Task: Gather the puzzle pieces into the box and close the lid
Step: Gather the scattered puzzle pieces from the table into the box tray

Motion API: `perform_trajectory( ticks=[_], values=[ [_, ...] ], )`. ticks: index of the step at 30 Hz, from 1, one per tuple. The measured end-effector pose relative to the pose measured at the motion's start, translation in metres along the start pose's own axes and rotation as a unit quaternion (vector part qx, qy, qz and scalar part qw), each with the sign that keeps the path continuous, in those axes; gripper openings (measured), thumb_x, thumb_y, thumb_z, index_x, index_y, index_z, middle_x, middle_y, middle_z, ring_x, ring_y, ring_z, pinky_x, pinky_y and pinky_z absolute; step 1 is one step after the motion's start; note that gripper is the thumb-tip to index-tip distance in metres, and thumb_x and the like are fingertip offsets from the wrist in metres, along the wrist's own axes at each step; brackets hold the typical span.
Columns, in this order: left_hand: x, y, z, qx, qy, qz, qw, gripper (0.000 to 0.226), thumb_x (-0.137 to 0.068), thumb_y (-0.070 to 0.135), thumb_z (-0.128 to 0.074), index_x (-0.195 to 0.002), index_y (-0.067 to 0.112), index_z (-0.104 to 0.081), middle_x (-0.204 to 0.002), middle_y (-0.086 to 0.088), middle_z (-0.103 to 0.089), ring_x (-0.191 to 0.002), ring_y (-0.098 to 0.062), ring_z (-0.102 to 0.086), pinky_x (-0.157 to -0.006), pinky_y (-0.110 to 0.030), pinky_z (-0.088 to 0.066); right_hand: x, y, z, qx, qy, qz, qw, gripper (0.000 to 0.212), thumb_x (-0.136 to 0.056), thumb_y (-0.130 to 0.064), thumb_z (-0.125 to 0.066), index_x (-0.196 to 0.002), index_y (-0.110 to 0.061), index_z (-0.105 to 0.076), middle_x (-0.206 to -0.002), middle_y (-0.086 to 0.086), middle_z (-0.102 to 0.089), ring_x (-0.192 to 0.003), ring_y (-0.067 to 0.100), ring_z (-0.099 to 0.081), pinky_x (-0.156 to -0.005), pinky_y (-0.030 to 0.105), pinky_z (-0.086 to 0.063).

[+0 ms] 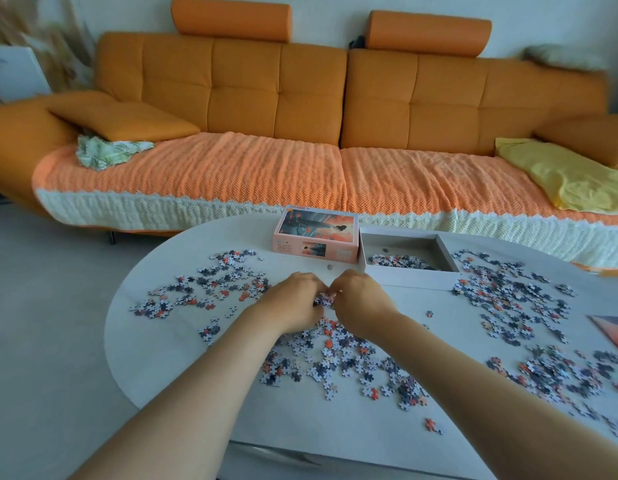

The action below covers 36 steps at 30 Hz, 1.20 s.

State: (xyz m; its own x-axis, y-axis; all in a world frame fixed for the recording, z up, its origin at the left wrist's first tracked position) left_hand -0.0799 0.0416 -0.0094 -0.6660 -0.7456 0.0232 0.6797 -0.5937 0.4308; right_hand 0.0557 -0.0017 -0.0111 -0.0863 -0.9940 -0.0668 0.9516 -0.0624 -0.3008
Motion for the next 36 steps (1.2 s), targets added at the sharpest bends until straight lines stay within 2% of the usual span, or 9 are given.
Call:
perform_trajectory(
  ticks=[3, 7, 11, 14, 18, 24, 28, 33, 36],
  values=[
    [0.004, 0.000, 0.003, -0.005, 0.024, 0.016, 1.000, 0.052, -0.090, 0.021, -0.055, -0.141, 0.024, -0.047, -0.134, 0.000, -0.051, -0.124, -0.020, -0.046, -0.100, -0.040, -0.044, -0.006, -0.004, 0.008, -0.038, -0.009, 0.014, 0.999, 0.039, -0.091, -0.004, -0.044, -0.123, -0.017, -0.062, -0.135, 0.003, -0.052, -0.119, 0.022, -0.054, -0.101, 0.036, -0.046],
    [0.012, -0.012, 0.010, -0.093, 0.000, 0.080, 0.992, 0.069, -0.092, 0.047, -0.051, -0.153, 0.025, -0.024, -0.157, -0.001, -0.024, -0.143, -0.024, -0.021, -0.113, -0.048, -0.027, -0.021, -0.016, 0.013, 0.000, -0.127, 0.019, 0.992, 0.056, -0.093, -0.007, -0.042, -0.148, -0.011, -0.032, -0.156, 0.008, -0.026, -0.143, 0.026, -0.025, -0.115, 0.037, -0.024],
    [0.020, -0.013, 0.005, -0.069, -0.130, 0.120, 0.982, 0.089, -0.088, 0.067, -0.048, -0.155, 0.033, -0.001, -0.162, 0.005, 0.012, -0.149, -0.023, 0.011, -0.117, -0.054, -0.005, -0.022, -0.012, 0.009, 0.057, -0.170, 0.019, 0.984, 0.043, -0.095, -0.011, -0.043, -0.138, -0.010, -0.044, -0.144, 0.010, -0.039, -0.128, 0.028, -0.042, -0.107, 0.037, -0.037],
    [0.018, -0.005, -0.004, -0.042, -0.142, 0.090, 0.985, 0.095, -0.086, 0.066, -0.052, -0.155, 0.033, 0.004, -0.160, 0.006, 0.020, -0.147, -0.018, 0.018, -0.118, -0.046, 0.002, -0.005, 0.002, 0.010, 0.030, -0.141, 0.036, 0.989, 0.051, -0.092, -0.003, -0.041, -0.141, -0.019, -0.048, -0.151, 0.000, -0.039, -0.131, 0.024, -0.044, -0.108, 0.036, -0.039],
    [0.007, 0.011, -0.019, -0.027, -0.138, 0.043, 0.989, 0.091, -0.087, 0.059, -0.057, -0.155, 0.034, -0.001, -0.161, 0.009, 0.015, -0.148, -0.014, 0.017, -0.119, -0.042, 0.000, 0.021, 0.033, 0.024, 0.022, -0.121, 0.056, 0.991, 0.054, -0.089, -0.003, -0.045, -0.137, -0.024, -0.054, -0.143, -0.005, -0.050, -0.126, 0.018, -0.050, -0.106, 0.033, -0.041],
    [-0.003, 0.050, -0.034, 0.022, -0.092, -0.005, 0.995, 0.066, -0.094, 0.039, -0.059, -0.151, 0.029, -0.030, -0.162, 0.004, -0.013, -0.149, -0.016, -0.006, -0.120, -0.040, -0.009, 0.051, 0.070, 0.047, -0.009, -0.090, 0.041, 0.995, 0.045, -0.091, -0.003, -0.043, -0.122, -0.026, -0.067, -0.120, -0.001, -0.068, -0.099, 0.017, -0.065, -0.088, 0.029, -0.053],
    [-0.008, 0.070, -0.038, 0.026, -0.066, -0.024, 0.997, 0.057, -0.092, 0.033, -0.063, -0.145, 0.027, -0.043, -0.156, 0.003, -0.031, -0.144, -0.016, -0.025, -0.117, -0.035, -0.019, 0.061, 0.089, 0.059, -0.058, -0.046, 0.007, 0.997, 0.048, -0.090, 0.000, -0.041, -0.117, -0.026, -0.069, -0.121, -0.006, -0.066, -0.109, 0.011, -0.062, -0.094, 0.020, -0.046],
    [-0.010, 0.072, -0.029, -0.047, -0.050, 0.019, 0.997, 0.076, -0.085, 0.056, -0.061, -0.150, 0.030, -0.030, -0.156, 0.004, -0.025, -0.143, -0.019, -0.019, -0.115, -0.046, -0.024, 0.064, 0.119, 0.062, 0.034, -0.081, -0.068, 0.994, 0.041, -0.089, -0.022, -0.052, -0.128, -0.033, -0.058, -0.128, -0.004, -0.055, -0.110, 0.017, -0.057, -0.095, 0.036, -0.051],
    [-0.013, 0.072, -0.033, -0.088, -0.095, 0.046, 0.990, 0.082, -0.082, 0.064, -0.058, -0.151, 0.032, -0.027, -0.155, 0.000, -0.022, -0.143, -0.023, -0.015, -0.114, -0.049, -0.026, 0.065, 0.124, 0.056, 0.031, -0.118, -0.080, 0.989, 0.046, -0.087, -0.020, -0.058, -0.133, -0.028, -0.055, -0.126, 0.001, -0.049, -0.109, 0.019, -0.053, -0.097, 0.031, -0.047]
  ],
)
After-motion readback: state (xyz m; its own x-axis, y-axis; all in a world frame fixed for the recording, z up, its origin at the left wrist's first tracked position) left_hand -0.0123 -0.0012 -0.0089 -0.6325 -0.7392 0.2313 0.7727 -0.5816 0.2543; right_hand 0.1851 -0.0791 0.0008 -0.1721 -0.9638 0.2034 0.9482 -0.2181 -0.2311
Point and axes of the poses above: each hand's wrist, its own x-axis away from the middle knuckle, its own z-axis out of the back of the hand, y = z × x, the point moved 2 cm from there along -x, towards the middle knuckle
